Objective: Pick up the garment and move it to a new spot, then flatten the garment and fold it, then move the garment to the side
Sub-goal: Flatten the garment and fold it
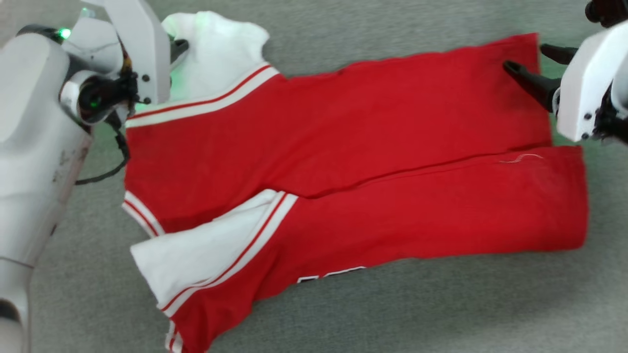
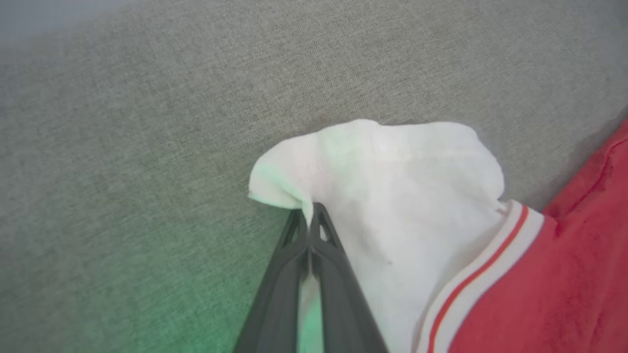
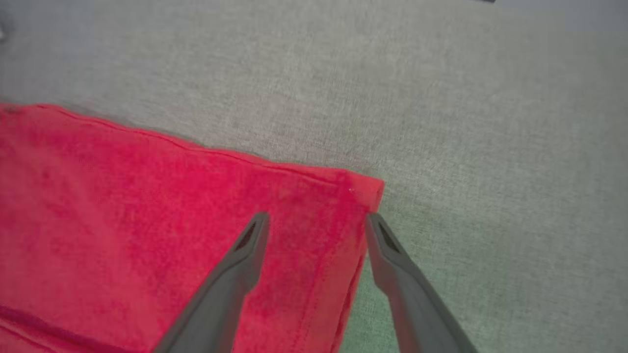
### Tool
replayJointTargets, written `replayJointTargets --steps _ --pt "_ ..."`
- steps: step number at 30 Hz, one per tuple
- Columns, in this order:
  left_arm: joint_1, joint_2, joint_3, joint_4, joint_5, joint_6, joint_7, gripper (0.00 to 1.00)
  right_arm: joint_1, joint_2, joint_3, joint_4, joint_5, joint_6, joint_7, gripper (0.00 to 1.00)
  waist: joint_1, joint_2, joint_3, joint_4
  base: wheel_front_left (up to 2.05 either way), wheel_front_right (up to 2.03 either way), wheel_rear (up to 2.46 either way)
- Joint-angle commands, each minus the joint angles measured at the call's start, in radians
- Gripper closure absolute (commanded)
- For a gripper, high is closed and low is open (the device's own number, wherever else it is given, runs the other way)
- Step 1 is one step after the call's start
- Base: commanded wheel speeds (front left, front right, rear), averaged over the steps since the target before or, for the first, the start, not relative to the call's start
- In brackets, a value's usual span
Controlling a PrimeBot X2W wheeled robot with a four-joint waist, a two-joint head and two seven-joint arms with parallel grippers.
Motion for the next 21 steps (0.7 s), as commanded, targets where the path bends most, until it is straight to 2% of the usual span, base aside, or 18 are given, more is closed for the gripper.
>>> replayJointTargets --steps 1,7,11,21 --pt "-0.010 -0.009 -0.005 0.007 0.006 -0.004 -0.006 1.00 -0.023 -0.007 0.015 0.025 0.008 -0.002 0.027 0.00 0.0000 -0.0001 0.029 0.036 0.00 0.00 0.00" --pt "-0.027 -0.032 -0.029 0.037 -0.004 -0.005 -0.028 1.00 -0.115 -0.005 0.074 0.155 0.014 -0.002 0.102 0.00 0.0000 -0.0001 0.051 0.070 0.00 0.00 0.00" --pt "-0.030 -0.041 -0.050 0.042 -0.017 -0.004 -0.036 1.00 -0.140 -0.013 0.109 0.224 -0.004 -0.002 0.093 0.00 0.0000 -0.0001 0.056 0.084 0.00 0.00 0.00" --pt "-0.042 -0.039 -0.102 0.032 -0.057 -0.004 -0.053 1.00 -0.127 -0.061 0.171 0.286 0.043 -0.003 0.140 0.00 0.0000 -0.0001 0.046 0.092 0.00 0.00 0.00"
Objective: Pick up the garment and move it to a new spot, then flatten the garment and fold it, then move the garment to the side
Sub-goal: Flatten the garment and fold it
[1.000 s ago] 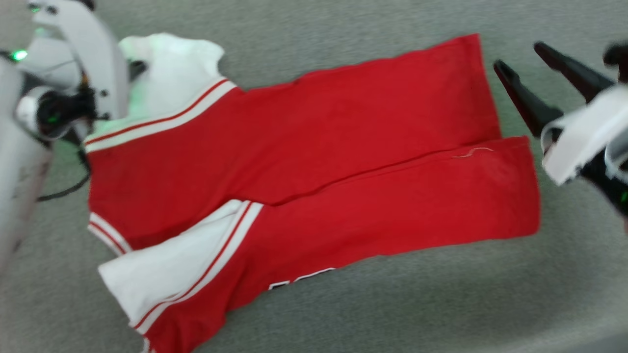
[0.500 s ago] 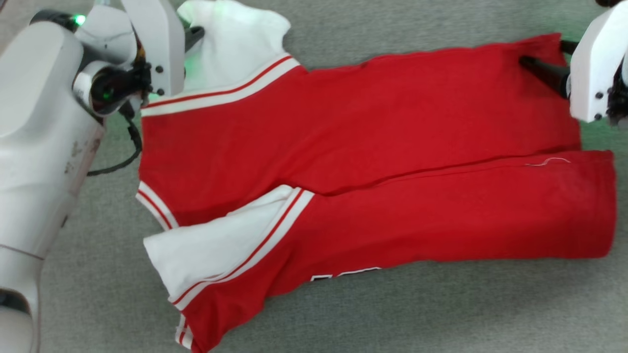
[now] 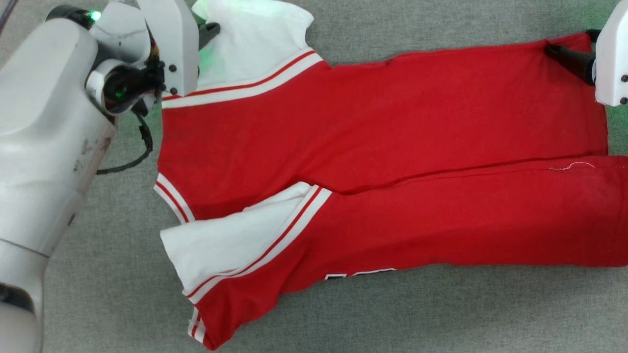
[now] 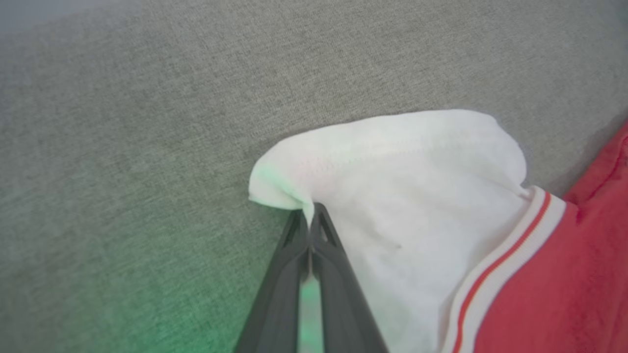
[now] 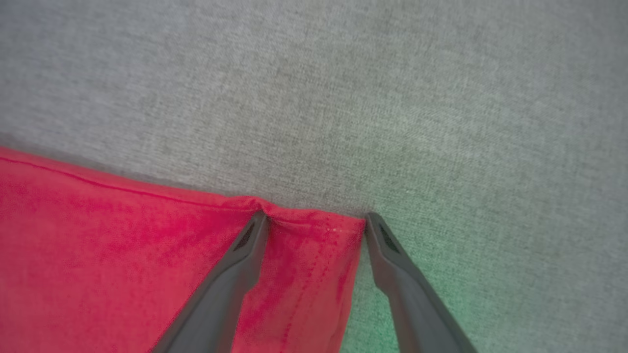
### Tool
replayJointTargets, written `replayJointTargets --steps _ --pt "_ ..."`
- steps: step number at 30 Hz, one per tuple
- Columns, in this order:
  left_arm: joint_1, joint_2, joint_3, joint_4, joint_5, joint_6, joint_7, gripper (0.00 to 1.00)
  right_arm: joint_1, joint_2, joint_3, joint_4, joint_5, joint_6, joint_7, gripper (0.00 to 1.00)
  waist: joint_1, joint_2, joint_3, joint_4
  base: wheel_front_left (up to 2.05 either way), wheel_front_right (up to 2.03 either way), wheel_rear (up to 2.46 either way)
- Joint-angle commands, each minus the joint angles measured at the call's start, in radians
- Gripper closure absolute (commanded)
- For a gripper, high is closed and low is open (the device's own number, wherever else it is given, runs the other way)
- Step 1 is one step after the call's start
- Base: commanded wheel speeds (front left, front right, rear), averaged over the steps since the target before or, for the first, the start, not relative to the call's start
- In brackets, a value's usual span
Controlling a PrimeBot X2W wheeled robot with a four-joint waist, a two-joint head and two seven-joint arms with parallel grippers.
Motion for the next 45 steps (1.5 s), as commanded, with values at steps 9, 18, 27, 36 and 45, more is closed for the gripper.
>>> replayJointTargets --steps 9,18,27,36,45 --pt "0.022 0.001 -0.057 0.005 -0.037 0.002 -0.010 1.00 0.104 -0.072 0.083 0.015 0.007 -0.005 0.015 0.00 0.0000 0.0000 -0.009 0.001 0.00 0.00 0.00" --pt "0.003 -0.005 -0.087 -0.006 -0.071 0.002 -0.039 1.00 0.094 -0.053 0.130 -0.020 0.027 -0.003 -0.022 1.00 0.0000 0.0000 -0.004 0.004 0.00 0.00 0.00" --pt "0.019 0.023 -0.113 -0.068 -0.109 0.002 -0.155 1.00 0.078 -0.045 0.115 -0.006 0.050 -0.003 -0.159 1.00 0.0000 0.0000 -0.052 0.026 0.00 0.00 0.00" --pt "0.105 0.119 -0.139 -0.262 -0.163 0.002 -0.295 1.00 0.147 -0.115 0.140 -0.085 0.082 -0.003 -0.278 1.00 0.0000 0.0000 -0.147 0.063 0.00 0.00 0.00" --pt "0.302 0.305 -0.169 -0.577 -0.180 0.002 -0.443 1.00 0.314 -0.234 0.124 -0.219 0.095 -0.003 -0.377 1.00 0.0000 0.0000 -0.228 0.084 0.00 0.00 0.00"
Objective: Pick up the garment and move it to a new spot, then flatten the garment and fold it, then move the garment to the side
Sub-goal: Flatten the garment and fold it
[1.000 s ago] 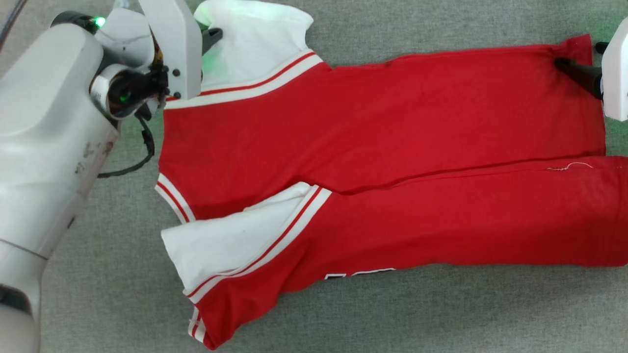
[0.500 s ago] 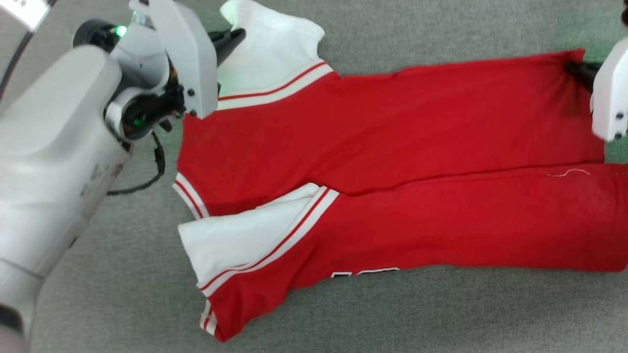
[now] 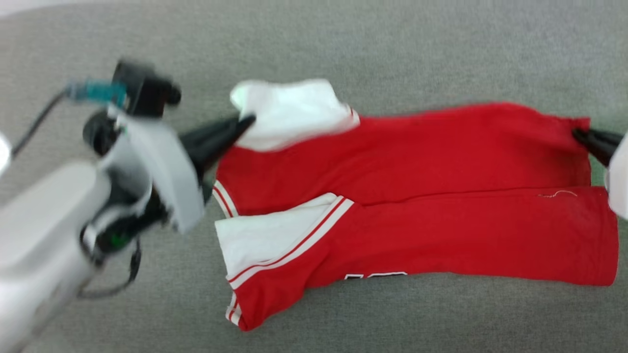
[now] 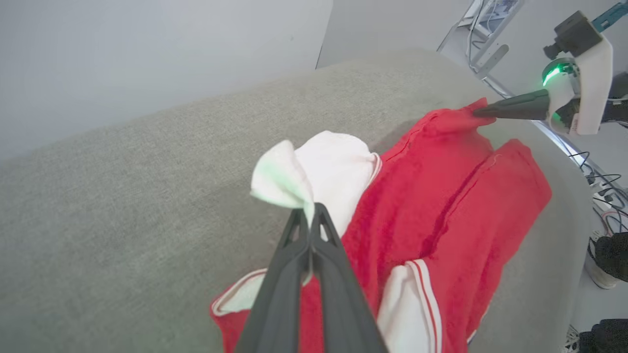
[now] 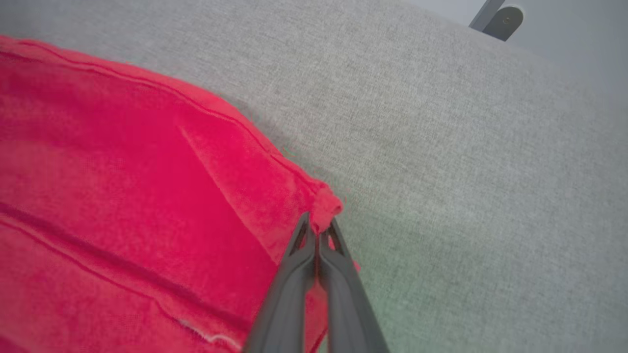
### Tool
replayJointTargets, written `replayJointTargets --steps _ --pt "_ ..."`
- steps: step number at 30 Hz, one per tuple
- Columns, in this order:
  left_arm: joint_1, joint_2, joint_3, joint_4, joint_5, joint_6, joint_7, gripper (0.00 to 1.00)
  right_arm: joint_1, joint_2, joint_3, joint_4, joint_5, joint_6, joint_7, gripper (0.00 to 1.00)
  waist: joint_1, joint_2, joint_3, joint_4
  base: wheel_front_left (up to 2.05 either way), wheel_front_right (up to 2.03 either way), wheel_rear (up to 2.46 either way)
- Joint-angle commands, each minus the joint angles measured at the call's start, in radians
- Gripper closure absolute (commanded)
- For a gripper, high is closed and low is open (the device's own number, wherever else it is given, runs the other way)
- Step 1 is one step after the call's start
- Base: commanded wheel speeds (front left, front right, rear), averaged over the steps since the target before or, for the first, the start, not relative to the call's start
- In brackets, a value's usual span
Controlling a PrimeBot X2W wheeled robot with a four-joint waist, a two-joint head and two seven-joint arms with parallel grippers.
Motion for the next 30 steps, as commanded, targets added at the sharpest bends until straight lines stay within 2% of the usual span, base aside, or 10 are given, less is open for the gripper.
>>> replayJointTargets --steps 1,4,9,13,17,20,24,30 --pt "0.025 0.014 -0.001 -0.019 0.003 0.001 -0.013 1.00 0.024 -0.015 -0.012 -0.010 0.003 -0.001 -0.007 1.00 0.0000 0.0000 -0.026 0.015 0.00 0.00 0.00" --pt "0.098 0.062 -0.001 -0.116 0.017 0.020 -0.074 1.00 0.091 -0.053 -0.041 -0.069 0.000 -0.001 -0.023 1.00 0.0000 0.0000 -0.032 0.016 0.00 0.00 0.00" --pt "0.215 0.120 -0.011 -0.260 0.035 0.080 -0.166 1.00 0.206 -0.098 -0.112 -0.150 -0.010 -0.001 -0.033 1.00 0.0000 0.0000 -0.028 0.017 0.00 0.00 0.00" --pt "0.310 0.157 -0.022 -0.334 0.030 0.134 -0.228 1.00 0.298 -0.113 -0.190 -0.202 -0.013 -0.001 -0.029 1.00 0.0000 0.0000 -0.019 0.017 0.00 0.00 0.00" --pt "0.388 0.175 -0.040 -0.366 0.013 0.158 -0.271 1.00 0.392 -0.107 -0.274 -0.226 -0.024 -0.002 -0.017 1.00 0.0000 0.0000 -0.008 0.022 0.00 0.00 0.00" --pt "0.406 0.157 -0.065 -0.341 0.032 0.158 -0.265 1.00 0.443 -0.079 -0.320 -0.236 -0.037 -0.001 0.002 1.00 0.0000 0.0000 0.002 0.029 0.00 0.00 0.00" --pt "0.388 0.098 -0.085 -0.270 0.047 0.145 -0.259 1.00 0.475 -0.015 -0.357 -0.218 -0.032 -0.001 0.030 1.00 0.0000 0.0000 0.015 0.034 0.00 0.00 0.00" --pt "0.356 0.024 -0.123 -0.124 0.090 0.128 -0.229 1.00 0.476 0.044 -0.351 -0.160 -0.061 -0.002 0.057 1.00 0.0000 0.0000 0.026 0.039 0.00 0.00 0.00"
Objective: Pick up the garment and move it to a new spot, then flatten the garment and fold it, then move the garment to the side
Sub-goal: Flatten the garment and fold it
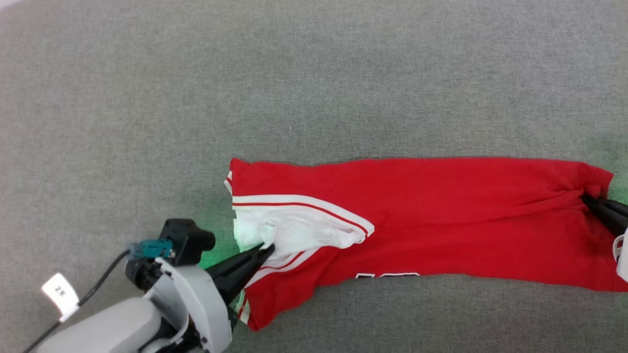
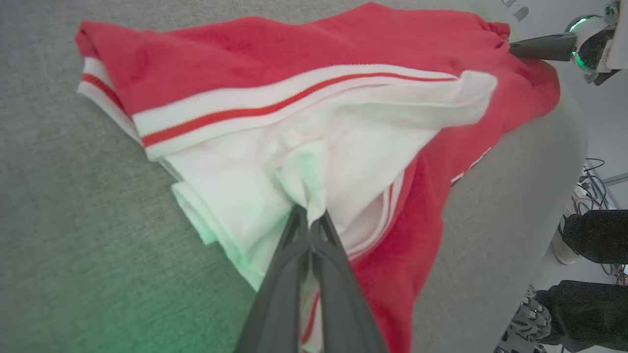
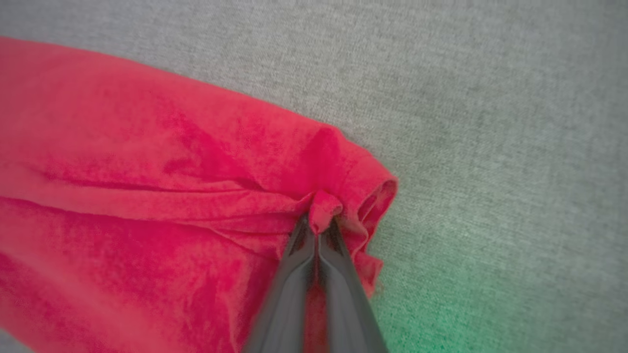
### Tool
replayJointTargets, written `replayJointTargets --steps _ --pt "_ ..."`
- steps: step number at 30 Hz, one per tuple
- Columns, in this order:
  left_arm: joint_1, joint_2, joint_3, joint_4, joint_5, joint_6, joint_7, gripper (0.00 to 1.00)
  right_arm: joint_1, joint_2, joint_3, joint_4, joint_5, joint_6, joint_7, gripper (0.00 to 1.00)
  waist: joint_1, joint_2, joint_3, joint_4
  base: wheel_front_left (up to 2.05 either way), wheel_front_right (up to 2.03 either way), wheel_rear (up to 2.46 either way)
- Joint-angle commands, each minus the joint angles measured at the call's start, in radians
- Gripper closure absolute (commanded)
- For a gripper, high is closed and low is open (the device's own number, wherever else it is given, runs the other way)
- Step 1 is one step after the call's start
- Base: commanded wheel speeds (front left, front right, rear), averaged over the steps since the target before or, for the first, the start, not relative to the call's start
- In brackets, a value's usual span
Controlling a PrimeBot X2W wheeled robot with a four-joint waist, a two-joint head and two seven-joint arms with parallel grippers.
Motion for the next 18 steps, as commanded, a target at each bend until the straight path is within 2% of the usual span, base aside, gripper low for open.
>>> replayJointTargets --steps 1,4,5,6,7,8,9,10,11,14,18 --pt "-0.010 -0.010 0.000 0.016 0.007 -0.006 -0.006 1.00 0.023 0.027 0.029 0.027 -0.009 -0.002 0.018 1.00 0.0000 0.0000 0.000 0.001 0.00 0.00 0.00" --pt "-0.012 -0.037 0.005 0.054 -0.003 -0.020 -0.023 1.00 0.020 0.042 0.045 0.041 -0.016 -0.002 0.020 1.00 0.0000 0.0000 -0.007 -0.001 0.00 0.00 0.00" --pt "-0.011 -0.043 0.004 0.062 -0.004 -0.026 -0.026 0.95 0.021 0.045 0.049 0.045 -0.017 -0.002 0.020 1.00 0.0000 0.0000 -0.012 -0.001 0.00 0.00 0.00" --pt "-0.010 -0.049 0.007 0.068 -0.007 -0.027 -0.035 0.79 0.021 0.047 0.054 0.048 -0.016 -0.002 0.019 1.00 0.0000 0.0000 -0.016 -0.001 0.00 0.00 0.00" --pt "-0.009 -0.054 0.015 0.073 -0.010 -0.027 -0.048 0.51 0.020 0.047 0.057 0.048 -0.017 -0.002 0.016 0.88 0.0000 0.0000 -0.022 -0.001 0.00 0.00 0.00" --pt "-0.005 -0.059 0.018 0.075 -0.015 -0.029 -0.057 0.09 0.021 0.046 0.053 0.049 -0.017 -0.001 0.008 0.62 0.0000 0.0000 -0.029 0.000 0.00 0.00 0.00" --pt "0.000 -0.062 0.022 0.076 -0.018 -0.033 -0.068 0.00 0.023 0.046 0.045 0.051 -0.010 -0.001 0.002 0.53 0.0000 0.0000 -0.037 0.002 0.00 0.00 0.00" --pt "0.004 -0.062 0.033 0.074 -0.022 -0.033 -0.084 0.00 0.025 0.048 0.036 0.050 0.003 -0.001 -0.003 0.04 0.0000 0.0000 -0.044 0.003 0.00 0.00 0.00" --pt "0.008 -0.063 0.046 0.070 -0.028 -0.031 -0.098 0.00 0.028 0.048 0.028 0.047 0.014 -0.001 -0.005 0.00 0.0000 0.0000 -0.052 0.005 0.00 0.00 0.00" --pt "0.030 -0.067 0.085 0.049 -0.033 -0.030 -0.135 0.00 0.036 0.028 0.002 0.040 0.043 -0.002 0.000 0.00 0.0000 0.0000 -0.078 0.016 0.00 0.00 0.00" --pt "0.071 -0.077 0.146 0.037 0.000 0.017 -0.155 0.00 0.054 0.008 -0.038 0.026 0.080 -0.002 0.005 0.00 0.0000 0.0000 -0.115 0.038 0.00 0.00 0.00"
